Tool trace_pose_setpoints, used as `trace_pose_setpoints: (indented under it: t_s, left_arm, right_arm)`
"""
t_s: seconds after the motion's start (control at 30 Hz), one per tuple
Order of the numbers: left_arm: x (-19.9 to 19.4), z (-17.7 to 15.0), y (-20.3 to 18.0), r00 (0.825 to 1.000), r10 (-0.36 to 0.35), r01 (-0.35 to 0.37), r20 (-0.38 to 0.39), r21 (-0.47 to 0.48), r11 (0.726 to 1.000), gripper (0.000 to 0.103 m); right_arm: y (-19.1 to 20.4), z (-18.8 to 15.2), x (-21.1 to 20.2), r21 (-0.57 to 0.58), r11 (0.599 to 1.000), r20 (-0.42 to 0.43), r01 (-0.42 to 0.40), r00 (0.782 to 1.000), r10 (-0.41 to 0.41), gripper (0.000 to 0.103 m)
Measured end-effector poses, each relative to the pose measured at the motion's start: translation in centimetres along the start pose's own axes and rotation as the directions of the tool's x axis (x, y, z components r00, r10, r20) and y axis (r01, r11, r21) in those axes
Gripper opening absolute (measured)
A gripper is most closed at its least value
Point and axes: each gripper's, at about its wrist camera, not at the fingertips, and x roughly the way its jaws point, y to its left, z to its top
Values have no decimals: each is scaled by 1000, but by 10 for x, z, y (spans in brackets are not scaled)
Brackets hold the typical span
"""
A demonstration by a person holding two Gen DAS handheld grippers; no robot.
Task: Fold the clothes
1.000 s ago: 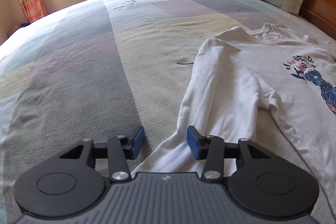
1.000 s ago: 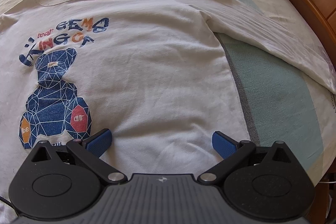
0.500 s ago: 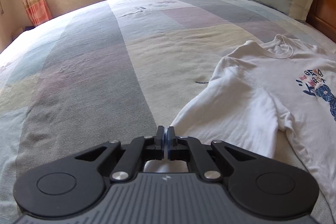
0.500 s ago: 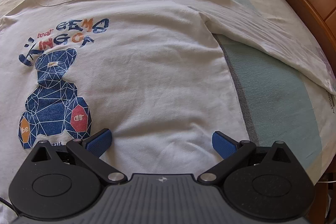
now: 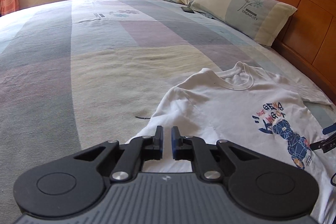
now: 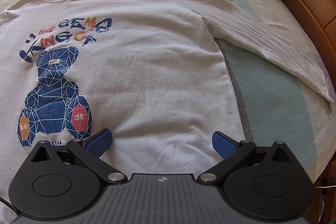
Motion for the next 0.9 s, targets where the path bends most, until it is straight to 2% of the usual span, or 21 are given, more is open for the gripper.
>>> trace_pose_setpoints:
  t_s: [0.07, 0.1, 0.17, 0.23, 0.27, 0.3, 0.33, 0.37, 0.4, 0.47, 0.57, 0.6, 0.63, 0.7, 0.77, 0.83, 0.9]
  left_arm:
    - [18, 0, 5, 1000, 12, -13, -28, -38, 999, 12]
    - [27, 0, 9, 998, 49, -52, -41, -61, 997, 11]
    - [36, 3, 20, 998, 63, -65, -23, -102, 993, 9]
    - [34, 14, 20, 992, 124, -124, -10, -124, 984, 10]
    - [33, 20, 19, 987, 161, -160, -5, -133, 978, 12]
    - [29, 25, 16, 986, 168, -165, 8, -133, 977, 17]
    - [26, 28, 14, 992, 125, -119, 28, -142, 983, 19]
    - [23, 30, 13, 997, 64, -56, 49, -155, 986, 26]
    - [23, 31, 9, 998, 30, -22, 52, -151, 988, 36]
    - [29, 31, 1, 999, 1, 4, 35, -129, 992, 44]
    - [53, 27, 6, 1000, 22, -22, -7, -132, 991, 46]
    - [62, 26, 8, 999, 29, -32, -21, -134, 990, 44]
    - [65, 27, 10, 998, 54, -55, -10, -139, 989, 45]
    - [61, 36, 14, 993, 121, -122, -15, -166, 979, 44]
    - [42, 46, 13, 986, 163, -158, 24, -152, 976, 44]
    - [16, 50, 17, 989, 126, -113, 78, -147, 983, 50]
    - [-13, 48, 29, 992, 57, -35, 117, -183, 983, 67]
  right_arm:
    - [5, 1, -1, -36, 999, 7, 21, 1000, -20, 103]
    - [7, 1, -2, -51, 998, 10, 30, 1000, -30, 103]
    - [8, 1, -2, -62, 997, 14, 38, 999, -37, 103]
    - [6, 1, -2, -53, 998, 13, 32, 999, -31, 103]
    - [4, 0, -2, -42, 999, 12, 25, 1000, -25, 103]
    - [2, 0, -1, -28, 999, 11, 18, 1000, -18, 103]
    - [0, -1, -1, -15, 1000, 9, 12, 1000, -12, 103]
    - [-1, -2, -1, -1, 1000, 9, 7, 1000, -7, 103]
    - [-1, -2, -1, 11, 1000, 10, 3, 1000, -3, 103]
    - [-2, -4, -1, 23, 1000, 14, -1, 1000, 0, 103]
    - [-2, -5, 0, 28, 1000, 15, -3, 1000, 3, 103]
    - [-2, -5, 0, 27, 1000, 16, -3, 1000, 3, 103]
    - [-2, -5, 0, 27, 1000, 16, -4, 1000, 3, 103]
    - [-2, -5, 0, 28, 1000, 18, -6, 1000, 5, 103]
    - [-3, -5, 0, 33, 999, 17, -9, 1000, 9, 103]
    - [-4, -6, 0, 40, 999, 19, -13, 1000, 13, 103]
    - [-5, -7, 0, 48, 999, 22, -21, 1000, 20, 103]
